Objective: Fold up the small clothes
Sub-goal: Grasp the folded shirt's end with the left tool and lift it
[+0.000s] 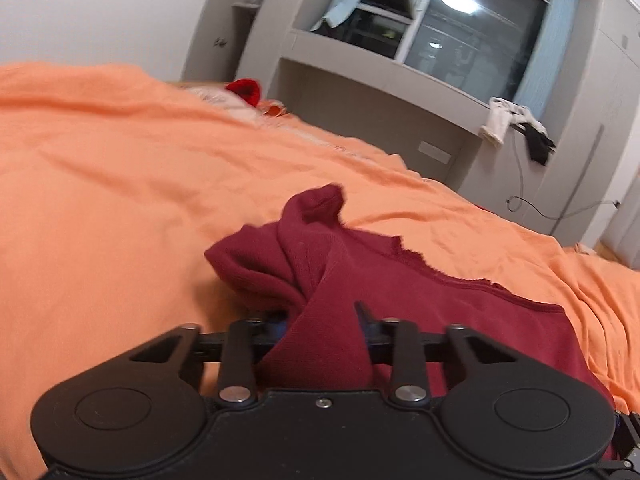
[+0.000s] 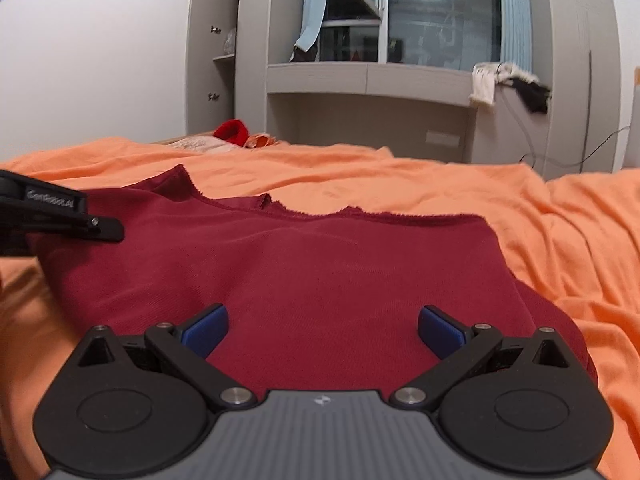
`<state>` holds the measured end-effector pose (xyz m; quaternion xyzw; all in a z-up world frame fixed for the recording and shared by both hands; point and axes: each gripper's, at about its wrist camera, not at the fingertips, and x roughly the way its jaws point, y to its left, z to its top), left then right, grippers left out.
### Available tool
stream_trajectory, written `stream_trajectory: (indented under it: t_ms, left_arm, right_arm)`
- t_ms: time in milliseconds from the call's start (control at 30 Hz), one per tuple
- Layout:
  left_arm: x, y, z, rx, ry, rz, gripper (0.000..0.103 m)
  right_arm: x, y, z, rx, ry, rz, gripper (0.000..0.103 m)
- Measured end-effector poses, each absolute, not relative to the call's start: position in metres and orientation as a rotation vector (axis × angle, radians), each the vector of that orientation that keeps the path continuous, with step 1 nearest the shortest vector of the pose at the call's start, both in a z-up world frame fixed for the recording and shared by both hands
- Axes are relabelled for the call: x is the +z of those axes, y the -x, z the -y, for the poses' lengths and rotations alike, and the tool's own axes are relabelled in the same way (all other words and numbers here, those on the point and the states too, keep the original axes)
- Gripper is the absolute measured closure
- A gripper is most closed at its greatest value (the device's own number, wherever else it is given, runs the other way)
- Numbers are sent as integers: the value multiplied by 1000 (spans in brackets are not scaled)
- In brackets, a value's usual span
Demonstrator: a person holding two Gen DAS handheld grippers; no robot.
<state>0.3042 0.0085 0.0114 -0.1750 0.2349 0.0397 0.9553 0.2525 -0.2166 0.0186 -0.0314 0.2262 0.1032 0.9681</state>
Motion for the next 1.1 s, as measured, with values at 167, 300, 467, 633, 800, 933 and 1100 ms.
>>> stream_trajectory:
  t_ms: [167,300,467,633,800,933,1100]
  left_arm:
    - [43,-308,16,-9,249,-406,78]
    - [72,-312,46,-99,174,-363,79]
    - [100,-319,98,-216,112,-355,80]
    - [105,-320,154,-338,109,-372,81]
    - [77,-314,204,-433,55,-427,81]
    - [46,-301,232,-457,-90,-447,80]
    - [29,-286,241,-483,-221,-445,69]
  right_arm:
    - [27,-244,232,227,49,-476,0]
    - [40,-236,252,220,22,-472,0]
    - [57,-228,290,123,-27,-423,0]
    - [72,-230,353,8,-135,-407,0]
    - [80,-227,423,-119,-301,-402,0]
    - [75,-223,459,-82,-450,-404,0]
    - [61,-237,466,80,-623,-456,0]
